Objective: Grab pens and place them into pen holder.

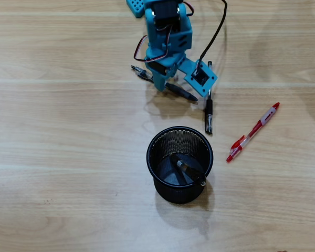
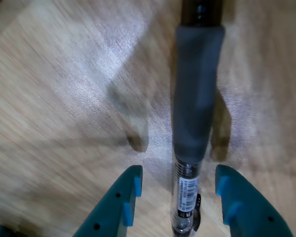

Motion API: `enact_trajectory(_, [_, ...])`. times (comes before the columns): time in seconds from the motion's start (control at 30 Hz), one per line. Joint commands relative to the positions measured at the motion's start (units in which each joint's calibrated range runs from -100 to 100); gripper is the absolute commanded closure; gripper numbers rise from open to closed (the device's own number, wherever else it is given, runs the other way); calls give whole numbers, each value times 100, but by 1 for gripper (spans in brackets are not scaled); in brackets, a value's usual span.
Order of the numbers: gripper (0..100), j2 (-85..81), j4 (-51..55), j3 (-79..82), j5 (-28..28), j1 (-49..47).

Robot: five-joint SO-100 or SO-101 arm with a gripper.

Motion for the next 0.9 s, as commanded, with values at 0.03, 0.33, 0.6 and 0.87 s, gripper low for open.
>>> enact_trajectory(0.03, [83,89,-42,6,-146,32])
enact_trajectory(0.33, [97,114,-60,-31,-146,50])
enact_trajectory(0.6, [98,-81,22,-184,-146,151])
enact_trajectory(0.87, [98,-1499,888,-1117,-314,379])
